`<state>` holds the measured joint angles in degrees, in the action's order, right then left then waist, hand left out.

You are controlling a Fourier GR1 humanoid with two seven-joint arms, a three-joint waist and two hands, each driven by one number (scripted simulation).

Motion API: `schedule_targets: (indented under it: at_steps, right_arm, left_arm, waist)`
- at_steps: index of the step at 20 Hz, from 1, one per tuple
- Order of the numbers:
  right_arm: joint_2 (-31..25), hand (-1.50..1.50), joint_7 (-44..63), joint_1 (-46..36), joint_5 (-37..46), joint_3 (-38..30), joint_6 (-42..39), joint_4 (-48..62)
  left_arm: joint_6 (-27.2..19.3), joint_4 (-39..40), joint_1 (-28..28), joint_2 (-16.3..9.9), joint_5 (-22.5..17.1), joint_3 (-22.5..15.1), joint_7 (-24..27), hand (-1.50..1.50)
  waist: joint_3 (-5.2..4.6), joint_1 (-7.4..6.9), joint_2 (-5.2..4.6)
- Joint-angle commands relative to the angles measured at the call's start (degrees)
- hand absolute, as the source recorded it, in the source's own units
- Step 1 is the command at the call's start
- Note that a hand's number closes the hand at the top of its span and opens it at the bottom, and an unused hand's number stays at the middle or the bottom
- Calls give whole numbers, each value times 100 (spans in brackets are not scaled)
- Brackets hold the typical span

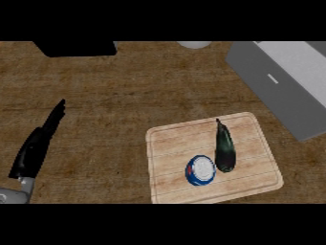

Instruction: Pick the eggplant from the cutting board and place it in the cardboard box

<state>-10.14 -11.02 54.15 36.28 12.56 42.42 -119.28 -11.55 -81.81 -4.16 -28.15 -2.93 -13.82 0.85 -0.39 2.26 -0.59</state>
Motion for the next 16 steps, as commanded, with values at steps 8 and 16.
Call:
schedule_targets:
  at_steps: [8, 16]
  right_arm:
    - [996, -150, 2766, 1092, 3407, 1354, -1451, -1517]
    - [1011, -150, 5482, -792, 4817, 2118, -3084, -1520]
  left_arm:
    - [71, 414, -533, 298, 174, -109, -30, 0]
    - [341, 651, -634, 268, 130, 24, 194, 0]
  waist:
    - [-2, -280, -75]
    - [18, -382, -44]
